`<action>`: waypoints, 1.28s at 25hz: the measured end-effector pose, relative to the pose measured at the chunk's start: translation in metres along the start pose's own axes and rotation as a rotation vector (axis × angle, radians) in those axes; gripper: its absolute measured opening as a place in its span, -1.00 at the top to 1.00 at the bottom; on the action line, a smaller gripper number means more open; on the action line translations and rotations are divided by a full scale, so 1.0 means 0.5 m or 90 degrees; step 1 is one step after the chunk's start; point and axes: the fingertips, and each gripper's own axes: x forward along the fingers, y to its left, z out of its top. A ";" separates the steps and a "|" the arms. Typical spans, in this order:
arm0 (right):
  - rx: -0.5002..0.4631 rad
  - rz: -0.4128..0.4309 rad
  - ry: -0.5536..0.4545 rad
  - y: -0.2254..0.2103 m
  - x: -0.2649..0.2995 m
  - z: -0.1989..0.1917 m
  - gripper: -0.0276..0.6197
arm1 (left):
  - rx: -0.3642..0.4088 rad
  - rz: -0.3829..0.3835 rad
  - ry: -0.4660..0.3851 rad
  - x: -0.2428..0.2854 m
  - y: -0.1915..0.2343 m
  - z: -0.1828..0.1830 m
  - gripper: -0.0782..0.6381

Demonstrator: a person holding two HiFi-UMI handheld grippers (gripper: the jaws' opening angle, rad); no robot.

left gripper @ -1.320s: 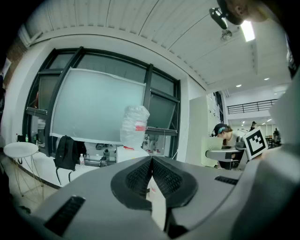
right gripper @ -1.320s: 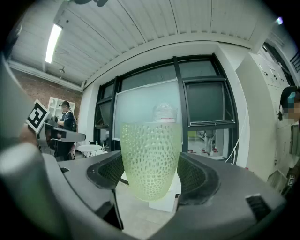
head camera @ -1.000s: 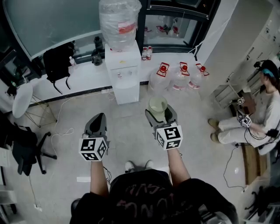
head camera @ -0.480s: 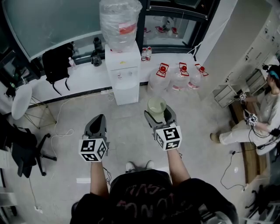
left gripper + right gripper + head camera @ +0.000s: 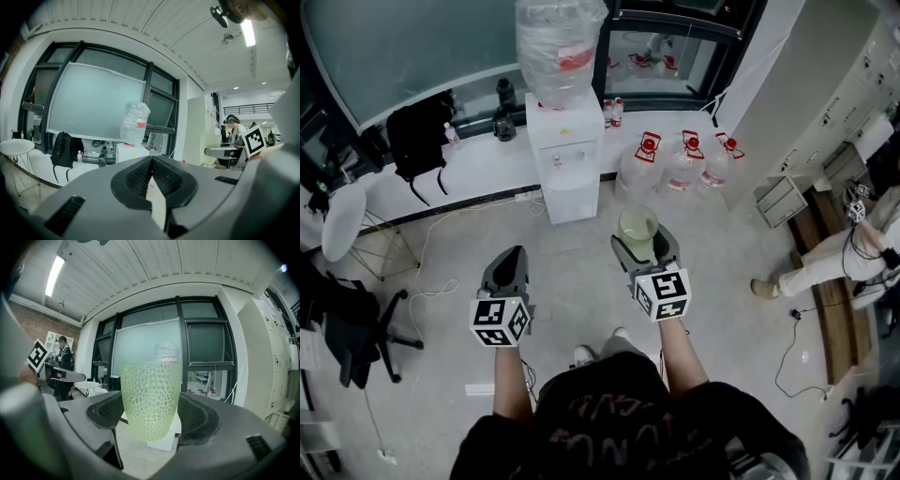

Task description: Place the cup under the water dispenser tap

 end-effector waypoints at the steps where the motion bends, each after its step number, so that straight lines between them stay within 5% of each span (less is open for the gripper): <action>1: -0.001 -0.001 0.002 0.002 0.002 -0.001 -0.20 | 0.000 -0.001 0.000 0.001 0.004 -0.001 0.76; 16: -0.003 0.000 0.001 -0.041 0.127 -0.006 -0.20 | -0.006 -0.008 0.014 0.114 0.058 -0.012 0.76; 32: 0.020 0.035 0.013 -0.234 0.394 -0.031 -0.20 | -0.012 0.018 0.078 0.420 0.104 -0.022 0.76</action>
